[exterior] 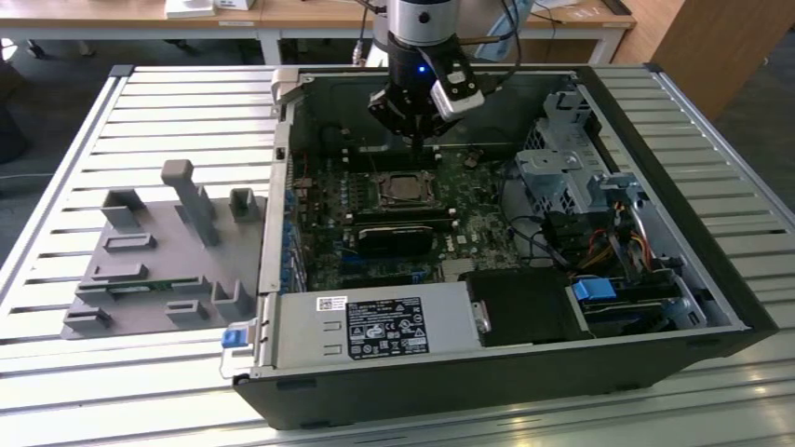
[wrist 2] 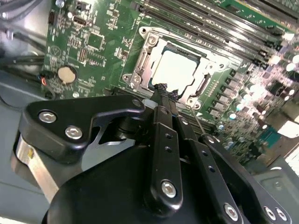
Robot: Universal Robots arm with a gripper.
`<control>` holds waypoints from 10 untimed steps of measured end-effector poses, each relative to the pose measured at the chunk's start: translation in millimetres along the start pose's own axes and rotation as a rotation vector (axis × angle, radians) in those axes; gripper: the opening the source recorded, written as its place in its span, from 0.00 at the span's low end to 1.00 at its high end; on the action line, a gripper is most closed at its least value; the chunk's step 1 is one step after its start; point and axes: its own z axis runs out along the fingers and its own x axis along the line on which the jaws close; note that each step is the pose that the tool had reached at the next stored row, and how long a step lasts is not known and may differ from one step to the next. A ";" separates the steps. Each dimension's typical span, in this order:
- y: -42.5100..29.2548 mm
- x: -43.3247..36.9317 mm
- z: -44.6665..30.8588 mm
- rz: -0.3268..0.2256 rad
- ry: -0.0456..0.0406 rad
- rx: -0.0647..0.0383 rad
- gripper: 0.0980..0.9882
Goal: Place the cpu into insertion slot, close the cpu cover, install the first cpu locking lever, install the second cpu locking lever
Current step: 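Install the first cpu locking lever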
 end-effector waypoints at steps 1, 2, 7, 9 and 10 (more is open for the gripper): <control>0.0 0.0 0.0 -0.007 0.0006 0.000 0.01; 0.0 0.0 0.0 -0.011 0.0015 -0.001 0.01; -0.2 1.4 -0.1 -0.033 0.0076 -0.001 0.01; -0.4 2.9 -0.2 -0.041 0.0111 -0.001 0.01; -0.5 3.1 -0.2 -0.043 0.0126 -0.001 0.01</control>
